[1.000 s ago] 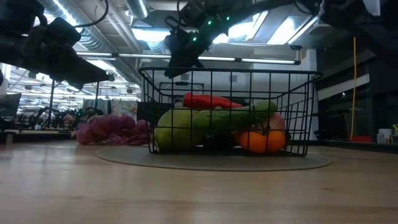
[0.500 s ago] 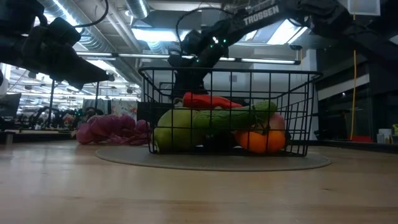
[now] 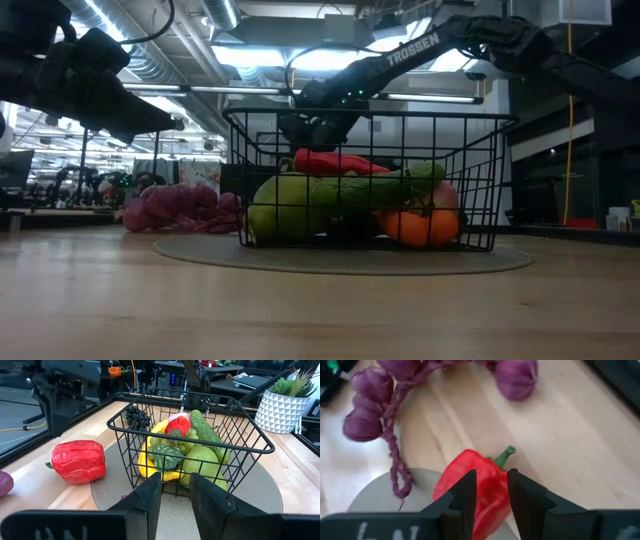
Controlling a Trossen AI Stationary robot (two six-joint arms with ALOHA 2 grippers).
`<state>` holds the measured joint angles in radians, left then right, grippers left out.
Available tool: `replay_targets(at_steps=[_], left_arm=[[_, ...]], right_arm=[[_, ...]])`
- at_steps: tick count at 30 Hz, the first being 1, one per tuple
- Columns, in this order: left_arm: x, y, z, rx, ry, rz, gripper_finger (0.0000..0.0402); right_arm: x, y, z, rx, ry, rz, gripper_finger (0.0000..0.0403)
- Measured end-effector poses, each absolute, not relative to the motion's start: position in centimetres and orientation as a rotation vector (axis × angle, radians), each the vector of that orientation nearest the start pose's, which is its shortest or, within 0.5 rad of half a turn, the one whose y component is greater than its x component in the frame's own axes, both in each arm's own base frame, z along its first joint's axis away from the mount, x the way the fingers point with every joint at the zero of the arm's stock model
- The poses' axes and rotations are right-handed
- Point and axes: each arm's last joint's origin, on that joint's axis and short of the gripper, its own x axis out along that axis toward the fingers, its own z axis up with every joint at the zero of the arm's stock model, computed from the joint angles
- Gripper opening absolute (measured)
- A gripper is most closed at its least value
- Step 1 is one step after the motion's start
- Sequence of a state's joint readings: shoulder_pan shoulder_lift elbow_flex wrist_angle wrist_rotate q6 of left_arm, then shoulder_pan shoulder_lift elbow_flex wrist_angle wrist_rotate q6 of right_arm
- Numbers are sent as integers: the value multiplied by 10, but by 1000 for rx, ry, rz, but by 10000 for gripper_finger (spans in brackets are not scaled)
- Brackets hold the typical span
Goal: Build produce basket
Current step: Put the red bell pepper into the wire basket
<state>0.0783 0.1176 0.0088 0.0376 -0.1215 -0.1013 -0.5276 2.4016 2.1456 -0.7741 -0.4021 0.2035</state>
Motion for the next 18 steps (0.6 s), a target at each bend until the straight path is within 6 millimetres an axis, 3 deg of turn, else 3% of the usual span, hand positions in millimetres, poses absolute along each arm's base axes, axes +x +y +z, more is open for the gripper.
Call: replay_targets(at_steps=[10, 18], left_arm=[[104, 12, 161, -100, 61, 203, 96], [104, 12, 161, -100, 61, 203, 96]], right_arm=[[450, -237, 187, 632, 1011, -156, 110], [443, -240, 185, 651, 1064, -158, 110]])
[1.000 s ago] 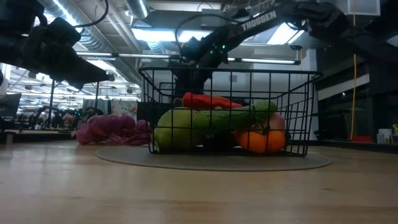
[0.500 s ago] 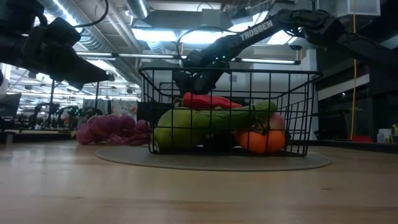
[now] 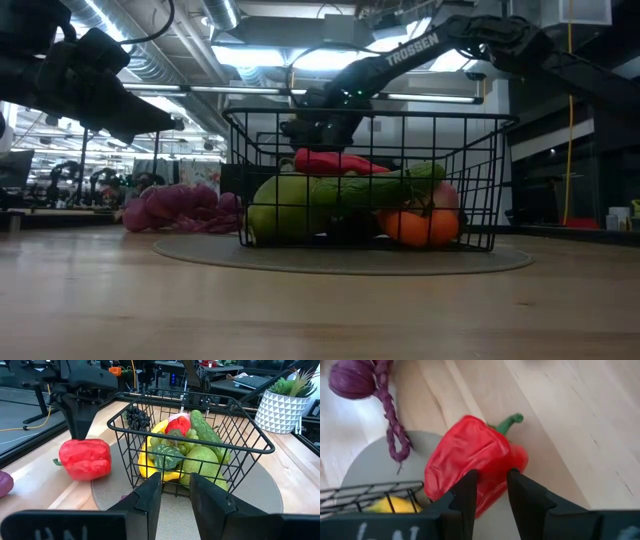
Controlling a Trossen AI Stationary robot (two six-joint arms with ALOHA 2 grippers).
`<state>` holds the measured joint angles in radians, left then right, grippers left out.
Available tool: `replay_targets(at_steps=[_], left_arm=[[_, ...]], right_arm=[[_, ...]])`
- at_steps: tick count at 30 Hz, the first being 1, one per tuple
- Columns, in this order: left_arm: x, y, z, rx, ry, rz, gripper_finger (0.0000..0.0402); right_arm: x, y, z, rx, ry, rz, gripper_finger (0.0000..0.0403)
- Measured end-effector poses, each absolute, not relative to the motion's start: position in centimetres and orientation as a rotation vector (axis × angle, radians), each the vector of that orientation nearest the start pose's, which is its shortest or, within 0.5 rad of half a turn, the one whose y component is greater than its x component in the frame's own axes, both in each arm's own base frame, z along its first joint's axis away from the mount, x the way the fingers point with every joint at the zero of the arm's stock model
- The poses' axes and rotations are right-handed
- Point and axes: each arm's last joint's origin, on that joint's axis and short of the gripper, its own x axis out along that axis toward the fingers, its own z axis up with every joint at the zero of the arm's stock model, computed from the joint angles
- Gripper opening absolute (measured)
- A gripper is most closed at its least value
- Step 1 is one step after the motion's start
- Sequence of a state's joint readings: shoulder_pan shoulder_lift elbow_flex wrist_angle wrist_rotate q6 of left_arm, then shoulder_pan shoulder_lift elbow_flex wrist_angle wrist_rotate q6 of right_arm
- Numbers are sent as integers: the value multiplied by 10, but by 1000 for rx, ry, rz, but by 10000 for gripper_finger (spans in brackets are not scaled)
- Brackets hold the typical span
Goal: Build produce basket
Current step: Put the red bell pepper into the wire basket
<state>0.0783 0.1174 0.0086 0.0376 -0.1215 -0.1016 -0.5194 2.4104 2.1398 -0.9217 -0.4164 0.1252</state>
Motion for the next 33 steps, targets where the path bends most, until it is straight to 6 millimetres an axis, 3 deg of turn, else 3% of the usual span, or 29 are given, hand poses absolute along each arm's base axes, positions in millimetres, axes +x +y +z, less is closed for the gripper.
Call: replay_targets(at_steps=[8, 12, 15, 19, 23, 33], left_arm=[[104, 12, 161, -99, 61, 203, 96], [104, 12, 161, -100, 61, 204, 96], [104, 12, 161, -100, 61, 204, 96], [104, 12, 161, -100, 61, 204, 96], [104, 12, 161, -100, 61, 203, 96], [104, 12, 161, -100, 61, 204, 96]], right_arm=[[415, -257, 172, 643, 1282, -374, 110], [398, -263, 187, 631, 1385, -506, 110], [397, -267, 192, 624, 1390, -525, 110], [411, -268, 215, 608, 1226, -466, 110], [433, -261, 225, 638, 1039, -288, 110], [489, -210, 226, 502, 799, -90, 110]])
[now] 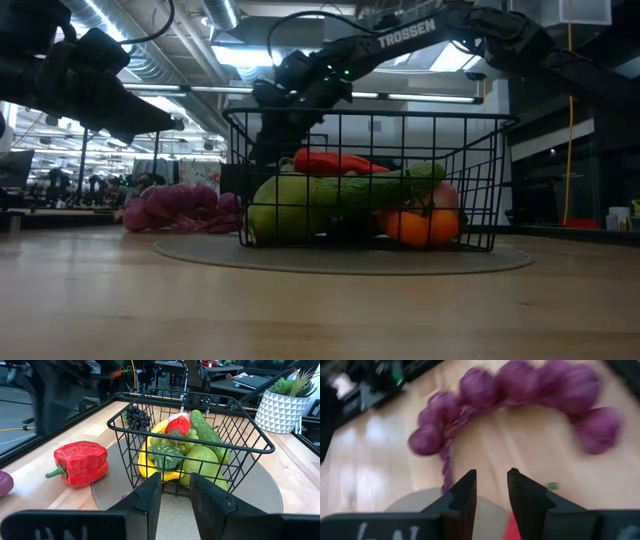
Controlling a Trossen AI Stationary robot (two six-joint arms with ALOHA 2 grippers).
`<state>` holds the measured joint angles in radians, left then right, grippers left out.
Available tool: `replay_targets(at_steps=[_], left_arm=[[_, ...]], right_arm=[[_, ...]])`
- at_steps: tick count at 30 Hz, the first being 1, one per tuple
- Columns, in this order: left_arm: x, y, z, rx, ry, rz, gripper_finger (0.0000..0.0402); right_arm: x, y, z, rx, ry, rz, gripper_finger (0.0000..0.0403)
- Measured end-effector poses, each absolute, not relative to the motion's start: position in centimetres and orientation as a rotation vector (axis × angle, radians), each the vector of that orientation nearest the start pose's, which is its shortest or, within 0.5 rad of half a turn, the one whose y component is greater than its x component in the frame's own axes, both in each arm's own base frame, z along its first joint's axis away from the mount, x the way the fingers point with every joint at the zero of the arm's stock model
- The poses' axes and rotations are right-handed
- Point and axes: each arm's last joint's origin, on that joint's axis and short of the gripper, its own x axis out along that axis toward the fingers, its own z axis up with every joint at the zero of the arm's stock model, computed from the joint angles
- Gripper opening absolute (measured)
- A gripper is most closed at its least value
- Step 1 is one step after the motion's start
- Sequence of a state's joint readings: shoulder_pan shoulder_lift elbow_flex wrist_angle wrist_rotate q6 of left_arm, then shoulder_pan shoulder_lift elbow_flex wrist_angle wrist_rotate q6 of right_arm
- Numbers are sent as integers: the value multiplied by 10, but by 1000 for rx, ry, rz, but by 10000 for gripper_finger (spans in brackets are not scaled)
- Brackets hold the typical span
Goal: Build produce basket
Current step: Put the red bell pepper into the wire basket
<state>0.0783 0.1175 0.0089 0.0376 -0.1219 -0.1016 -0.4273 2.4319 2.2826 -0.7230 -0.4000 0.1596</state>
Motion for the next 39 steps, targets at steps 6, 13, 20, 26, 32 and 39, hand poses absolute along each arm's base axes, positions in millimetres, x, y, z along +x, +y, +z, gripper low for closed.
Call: replay_targets(at_steps=[6, 13, 20, 26, 32, 39], left_arm=[[104, 12, 161, -100, 61, 203, 96], [104, 12, 161, -100, 61, 206, 96], [104, 12, 161, -99, 61, 211, 96], [103, 12, 161, -99, 60, 211, 96], [103, 12, 161, -99, 60, 211, 96], [103, 12, 161, -99, 60, 211, 96]], right_arm=[[495, -201, 207, 495, 850, -14, 110], [478, -222, 195, 570, 952, -77, 110], [451, -244, 191, 673, 1076, -153, 110], [427, -257, 190, 747, 1207, -245, 110], [401, -263, 201, 744, 1402, -322, 110], [373, -276, 203, 593, 1619, -540, 110]])
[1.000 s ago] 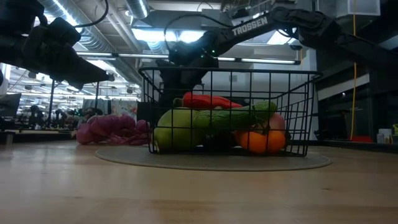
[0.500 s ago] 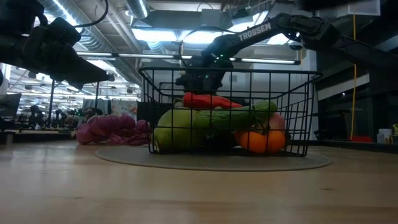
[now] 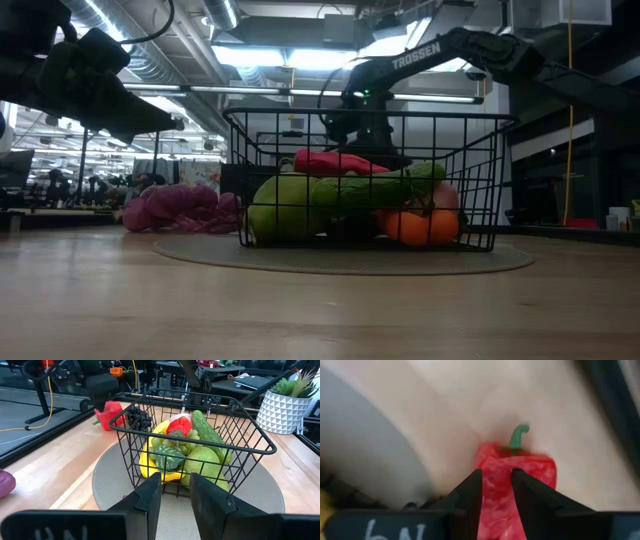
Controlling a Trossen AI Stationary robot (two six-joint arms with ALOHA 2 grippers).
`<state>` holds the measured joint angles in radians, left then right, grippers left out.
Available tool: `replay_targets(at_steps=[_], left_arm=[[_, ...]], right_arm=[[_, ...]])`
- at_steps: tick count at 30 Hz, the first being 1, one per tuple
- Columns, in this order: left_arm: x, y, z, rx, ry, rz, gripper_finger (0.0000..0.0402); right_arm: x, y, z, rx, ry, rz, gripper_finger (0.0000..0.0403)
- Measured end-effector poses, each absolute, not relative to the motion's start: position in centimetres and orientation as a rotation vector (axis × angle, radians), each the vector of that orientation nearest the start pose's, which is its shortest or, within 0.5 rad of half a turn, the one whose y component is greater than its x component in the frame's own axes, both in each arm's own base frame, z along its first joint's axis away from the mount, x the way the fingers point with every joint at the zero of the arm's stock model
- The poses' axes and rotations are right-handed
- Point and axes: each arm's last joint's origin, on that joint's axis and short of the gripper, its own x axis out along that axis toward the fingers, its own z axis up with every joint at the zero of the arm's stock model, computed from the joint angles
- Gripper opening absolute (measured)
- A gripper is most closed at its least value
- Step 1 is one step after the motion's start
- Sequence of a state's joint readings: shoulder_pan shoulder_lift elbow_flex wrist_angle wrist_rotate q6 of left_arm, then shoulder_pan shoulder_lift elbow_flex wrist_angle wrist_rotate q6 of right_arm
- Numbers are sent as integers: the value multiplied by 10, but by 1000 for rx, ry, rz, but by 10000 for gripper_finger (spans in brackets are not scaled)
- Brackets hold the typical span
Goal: Build produce basket
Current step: Put the red bell pepper into the wire basket
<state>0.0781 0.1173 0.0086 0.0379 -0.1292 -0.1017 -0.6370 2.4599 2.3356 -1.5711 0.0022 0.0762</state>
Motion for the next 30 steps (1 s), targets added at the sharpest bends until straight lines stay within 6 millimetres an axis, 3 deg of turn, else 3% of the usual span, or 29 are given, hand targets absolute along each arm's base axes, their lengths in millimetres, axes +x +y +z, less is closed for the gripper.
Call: replay_targets(at_steps=[6, 15, 19, 24, 30], left_arm=[[103, 12, 161, -99, 61, 211, 96], [103, 12, 161, -99, 60, 212, 96], [103, 12, 161, -99, 61, 211, 96], [103, 12, 161, -99, 61, 211, 96], [103, 12, 161, -99, 60, 211, 96]], right_arm=[[365, -285, 204, 618, 1614, -557, 110], [369, -277, 212, 618, 1589, -545, 110], [366, -270, 237, 597, 1536, -545, 110], [352, -260, 283, 583, 1427, -578, 110], [320, -229, 325, 569, 1379, -586, 110]])
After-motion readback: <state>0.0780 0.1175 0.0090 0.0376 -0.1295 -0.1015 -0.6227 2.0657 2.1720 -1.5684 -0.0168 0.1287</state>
